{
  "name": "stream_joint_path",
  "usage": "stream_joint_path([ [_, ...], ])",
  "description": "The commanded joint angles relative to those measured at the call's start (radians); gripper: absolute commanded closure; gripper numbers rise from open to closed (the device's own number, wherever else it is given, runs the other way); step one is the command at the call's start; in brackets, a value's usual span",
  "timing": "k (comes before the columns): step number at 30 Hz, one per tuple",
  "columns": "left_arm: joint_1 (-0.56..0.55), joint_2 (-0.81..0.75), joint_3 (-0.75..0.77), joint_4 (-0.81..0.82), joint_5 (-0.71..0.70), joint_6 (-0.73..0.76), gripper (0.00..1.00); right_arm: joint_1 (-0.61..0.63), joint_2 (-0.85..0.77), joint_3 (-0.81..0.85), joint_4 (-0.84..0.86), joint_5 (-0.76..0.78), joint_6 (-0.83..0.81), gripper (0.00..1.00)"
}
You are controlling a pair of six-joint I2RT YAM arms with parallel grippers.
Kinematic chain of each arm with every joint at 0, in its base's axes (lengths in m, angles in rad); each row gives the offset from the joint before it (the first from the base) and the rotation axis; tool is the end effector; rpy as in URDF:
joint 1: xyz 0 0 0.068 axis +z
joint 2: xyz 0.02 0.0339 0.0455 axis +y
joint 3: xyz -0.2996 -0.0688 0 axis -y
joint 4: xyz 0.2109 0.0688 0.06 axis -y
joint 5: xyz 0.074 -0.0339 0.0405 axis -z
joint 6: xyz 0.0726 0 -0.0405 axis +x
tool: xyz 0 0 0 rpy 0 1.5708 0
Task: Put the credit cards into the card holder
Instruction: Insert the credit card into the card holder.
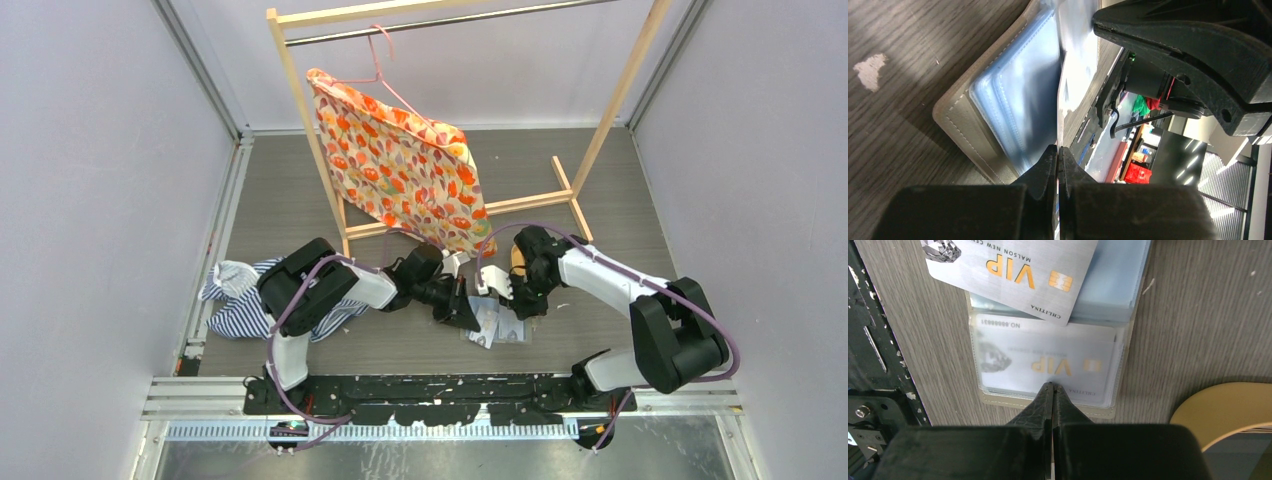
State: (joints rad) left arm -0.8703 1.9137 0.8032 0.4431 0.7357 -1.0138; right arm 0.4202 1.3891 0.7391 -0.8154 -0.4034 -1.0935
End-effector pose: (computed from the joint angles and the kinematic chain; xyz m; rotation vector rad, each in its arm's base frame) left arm 0.2003 -0.3132 0.1542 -0.2986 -2.6291 1.6100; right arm 0.1572 0.1014 0.1883 -1.9914 2.0634 0.5035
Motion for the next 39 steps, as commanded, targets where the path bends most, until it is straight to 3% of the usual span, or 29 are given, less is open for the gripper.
stream_joint_path([
  [1,0.007,0.016,0.035,0.0,0.017,-0.003,1.0,0.015,0.011,0.002,0.007,0.027,0.0,0.99],
  [24,0.007,0.067,0.088,0.03,-0.011,-0.057,1.0,0.028,0.019,0.005,0.006,0.031,0.007,0.99],
  [39,-0.022,0.085,0.049,0.155,-0.106,-0.124,1.0,0.032,0.024,0.009,0.007,0.026,0.014,0.99],
])
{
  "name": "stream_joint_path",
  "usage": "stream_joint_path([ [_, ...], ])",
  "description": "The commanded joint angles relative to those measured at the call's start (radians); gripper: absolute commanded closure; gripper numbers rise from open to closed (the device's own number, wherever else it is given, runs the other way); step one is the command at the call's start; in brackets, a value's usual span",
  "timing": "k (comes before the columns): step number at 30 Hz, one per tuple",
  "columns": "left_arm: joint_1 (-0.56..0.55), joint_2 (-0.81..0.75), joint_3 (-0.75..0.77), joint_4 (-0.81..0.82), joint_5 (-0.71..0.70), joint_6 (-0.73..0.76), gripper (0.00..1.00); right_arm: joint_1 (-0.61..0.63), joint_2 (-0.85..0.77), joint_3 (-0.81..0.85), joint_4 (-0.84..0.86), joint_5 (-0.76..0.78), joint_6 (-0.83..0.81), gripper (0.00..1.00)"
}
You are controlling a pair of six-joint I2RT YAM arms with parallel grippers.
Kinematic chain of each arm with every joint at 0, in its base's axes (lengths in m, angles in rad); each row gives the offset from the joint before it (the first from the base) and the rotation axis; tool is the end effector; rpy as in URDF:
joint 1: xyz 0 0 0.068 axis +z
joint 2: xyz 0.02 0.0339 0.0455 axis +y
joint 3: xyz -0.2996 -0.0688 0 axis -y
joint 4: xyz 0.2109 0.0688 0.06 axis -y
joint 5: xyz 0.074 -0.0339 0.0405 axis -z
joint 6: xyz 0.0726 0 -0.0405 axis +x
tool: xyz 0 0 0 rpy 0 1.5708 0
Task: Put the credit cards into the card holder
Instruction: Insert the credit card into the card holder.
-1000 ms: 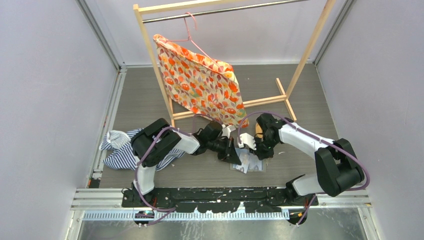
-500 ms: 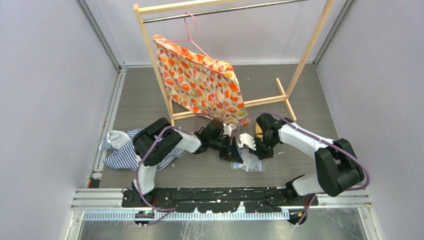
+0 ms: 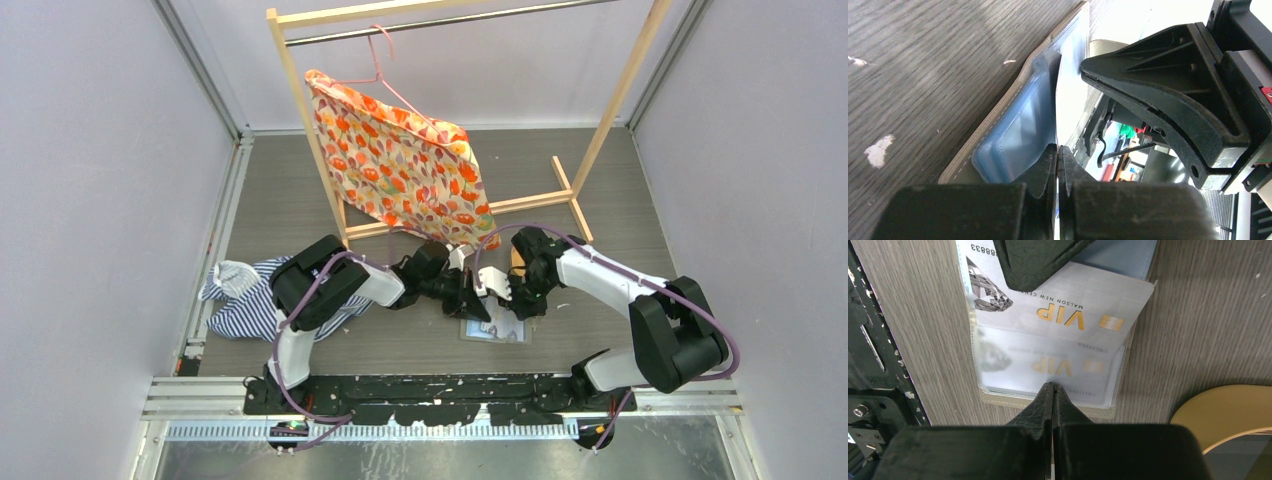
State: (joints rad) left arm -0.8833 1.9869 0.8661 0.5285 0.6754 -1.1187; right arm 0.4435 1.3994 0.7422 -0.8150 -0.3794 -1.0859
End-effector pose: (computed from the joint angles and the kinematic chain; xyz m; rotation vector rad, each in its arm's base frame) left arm 0.2158 -0.3343 0.1508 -0.1777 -2.6439 1.6612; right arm 0.1569 0.1043 0.1866 -2.0209 2.0668 0.4816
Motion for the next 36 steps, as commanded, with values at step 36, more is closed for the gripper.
stream_joint_path([
  [36,-0.092,-0.052,-0.002,-0.079,-0.2,0.016,0.64,-0.106,-0.107,0.059,-0.146,-0.17,-0.067,0.85],
])
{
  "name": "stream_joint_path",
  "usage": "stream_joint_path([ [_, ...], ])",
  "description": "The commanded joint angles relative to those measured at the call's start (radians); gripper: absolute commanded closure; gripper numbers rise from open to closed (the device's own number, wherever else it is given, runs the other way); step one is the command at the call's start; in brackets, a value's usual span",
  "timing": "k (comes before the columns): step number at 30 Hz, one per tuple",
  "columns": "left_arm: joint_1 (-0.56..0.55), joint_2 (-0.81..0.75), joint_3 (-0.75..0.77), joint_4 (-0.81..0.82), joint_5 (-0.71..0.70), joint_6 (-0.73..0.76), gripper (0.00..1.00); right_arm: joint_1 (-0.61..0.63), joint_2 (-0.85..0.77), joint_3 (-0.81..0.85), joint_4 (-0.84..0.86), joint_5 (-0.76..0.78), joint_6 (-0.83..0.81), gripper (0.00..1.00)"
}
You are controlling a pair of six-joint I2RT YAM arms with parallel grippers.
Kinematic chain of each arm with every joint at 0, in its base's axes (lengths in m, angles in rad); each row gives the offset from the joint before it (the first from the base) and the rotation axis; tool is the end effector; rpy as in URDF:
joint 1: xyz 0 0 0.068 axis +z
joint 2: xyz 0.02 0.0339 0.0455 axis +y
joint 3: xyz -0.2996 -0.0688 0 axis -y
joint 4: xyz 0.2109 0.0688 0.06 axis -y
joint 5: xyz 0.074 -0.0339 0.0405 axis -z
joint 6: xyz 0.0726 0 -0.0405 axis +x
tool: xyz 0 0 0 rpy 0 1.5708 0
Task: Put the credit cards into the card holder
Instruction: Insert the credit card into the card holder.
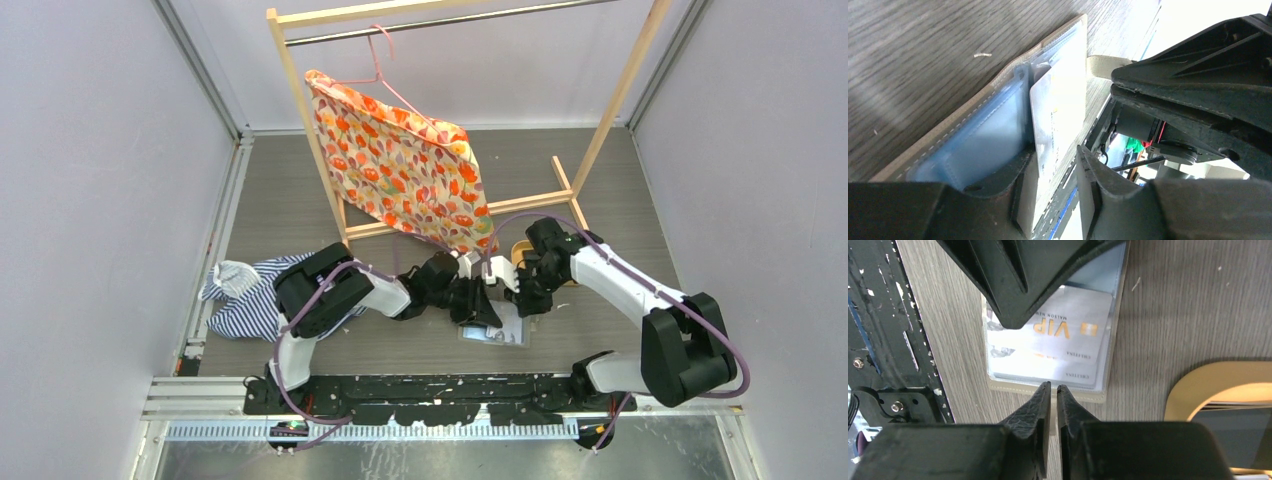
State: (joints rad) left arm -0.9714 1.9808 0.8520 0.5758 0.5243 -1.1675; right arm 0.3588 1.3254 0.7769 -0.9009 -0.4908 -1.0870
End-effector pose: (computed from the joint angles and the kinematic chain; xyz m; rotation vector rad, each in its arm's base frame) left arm 0.1958 -0.3510 0.1514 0.1330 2.6297 -1.6099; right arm 0.1520 0.0936 0.2083 -1.8812 2.0680 0.5937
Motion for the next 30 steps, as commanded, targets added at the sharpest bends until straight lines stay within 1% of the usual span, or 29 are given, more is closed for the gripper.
stream_joint_path([
  [1,-0.004,-0.05,0.014,-0.142,-0.053,0.073,0.63,-0.022,-0.033,0.023,-0.062,-0.06,-0.071,0.85],
  [6,-0.004,-0.077,0.039,-0.232,-0.081,0.108,0.58,-0.022,-0.01,0.018,-0.063,-0.054,-0.081,0.85],
  [11,-0.011,-0.098,0.062,-0.306,-0.109,0.131,0.57,-0.022,-0.008,0.014,-0.064,-0.064,-0.091,0.85],
  [18,-0.036,-0.129,0.107,-0.418,-0.175,0.159,0.55,-0.006,-0.031,-0.024,-0.106,-0.109,-0.225,0.84],
  [22,-0.049,-0.155,0.108,-0.448,-0.233,0.161,0.55,0.0,-0.032,-0.03,-0.101,-0.098,-0.232,0.84],
  [30,-0.062,-0.186,0.114,-0.488,-0.282,0.17,0.54,0.004,-0.034,-0.031,-0.101,-0.099,-0.235,0.84],
])
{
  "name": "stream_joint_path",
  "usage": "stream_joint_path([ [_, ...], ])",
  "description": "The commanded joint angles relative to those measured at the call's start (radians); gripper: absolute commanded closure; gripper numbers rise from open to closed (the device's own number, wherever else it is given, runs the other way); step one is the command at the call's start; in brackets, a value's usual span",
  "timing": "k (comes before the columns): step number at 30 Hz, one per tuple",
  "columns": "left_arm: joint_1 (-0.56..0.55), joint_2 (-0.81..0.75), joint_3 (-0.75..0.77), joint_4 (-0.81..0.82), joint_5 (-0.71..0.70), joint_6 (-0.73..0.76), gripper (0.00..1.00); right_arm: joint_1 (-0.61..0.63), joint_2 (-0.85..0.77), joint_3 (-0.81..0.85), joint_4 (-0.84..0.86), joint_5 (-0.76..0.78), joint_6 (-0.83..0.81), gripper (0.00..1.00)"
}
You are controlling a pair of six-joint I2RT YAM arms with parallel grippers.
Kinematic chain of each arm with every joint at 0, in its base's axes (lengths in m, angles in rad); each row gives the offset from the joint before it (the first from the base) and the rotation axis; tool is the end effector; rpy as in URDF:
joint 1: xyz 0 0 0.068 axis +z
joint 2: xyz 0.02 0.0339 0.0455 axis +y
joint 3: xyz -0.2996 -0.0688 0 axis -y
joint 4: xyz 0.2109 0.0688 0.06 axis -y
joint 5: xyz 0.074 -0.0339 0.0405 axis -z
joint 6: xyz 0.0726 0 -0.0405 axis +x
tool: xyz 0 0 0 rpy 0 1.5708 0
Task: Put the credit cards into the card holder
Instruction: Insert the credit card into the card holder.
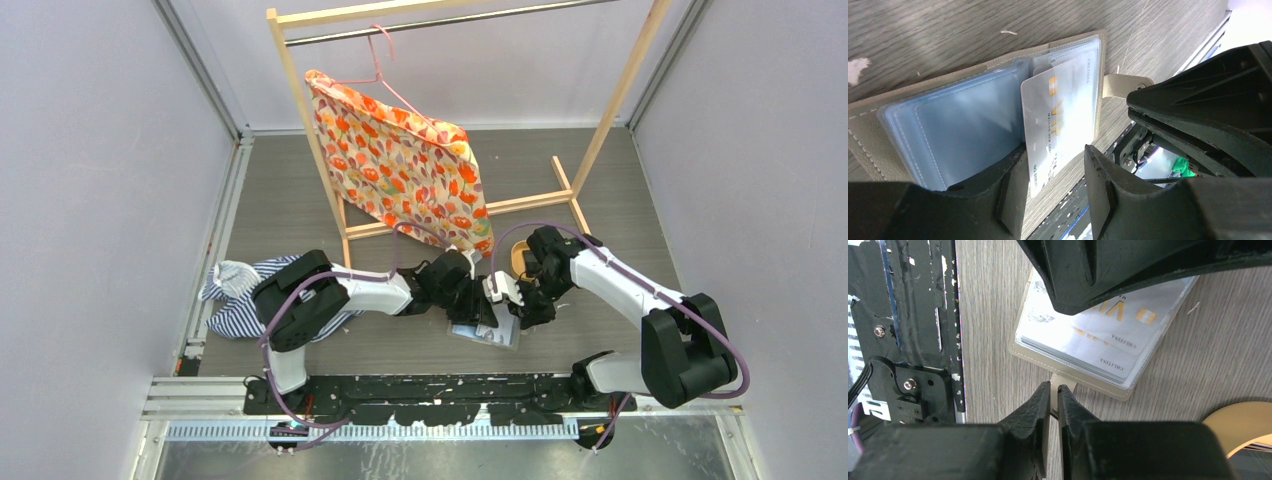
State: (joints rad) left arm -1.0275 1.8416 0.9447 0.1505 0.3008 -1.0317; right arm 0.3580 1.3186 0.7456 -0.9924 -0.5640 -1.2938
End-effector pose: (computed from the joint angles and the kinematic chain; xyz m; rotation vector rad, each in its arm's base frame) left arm 0.1800 -0.3397 0.1775 0.1732 2.6997 -1.2223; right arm 0.1322 0.0909 0.2043 -2.0557 1.8926 0.7191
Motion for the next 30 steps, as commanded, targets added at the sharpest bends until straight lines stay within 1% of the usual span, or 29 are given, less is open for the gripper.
stream_joint_path([
  [1,-0.007,-0.05,0.023,-0.068,-0.063,0.034,0.54,0.004,-0.027,0.0,-0.008,-0.026,-0.029,0.84],
  [7,-0.032,-0.05,0.052,-0.093,-0.085,0.024,0.55,0.014,-0.027,-0.002,-0.001,-0.028,-0.022,0.85],
  [14,-0.095,-0.031,0.1,-0.147,-0.176,-0.023,0.56,0.037,-0.021,-0.001,0.004,-0.033,-0.021,0.86],
  [19,-0.116,-0.025,0.059,-0.074,-0.197,-0.072,0.56,0.037,-0.025,0.0,0.003,-0.03,-0.018,0.86],
  [23,-0.106,-0.047,0.037,-0.059,-0.218,-0.051,0.54,0.037,-0.026,0.0,0.003,-0.028,-0.016,0.86],
  [30,-0.083,-0.09,-0.002,-0.029,-0.206,-0.04,0.54,0.037,-0.019,-0.002,0.004,-0.022,-0.014,0.86],
])
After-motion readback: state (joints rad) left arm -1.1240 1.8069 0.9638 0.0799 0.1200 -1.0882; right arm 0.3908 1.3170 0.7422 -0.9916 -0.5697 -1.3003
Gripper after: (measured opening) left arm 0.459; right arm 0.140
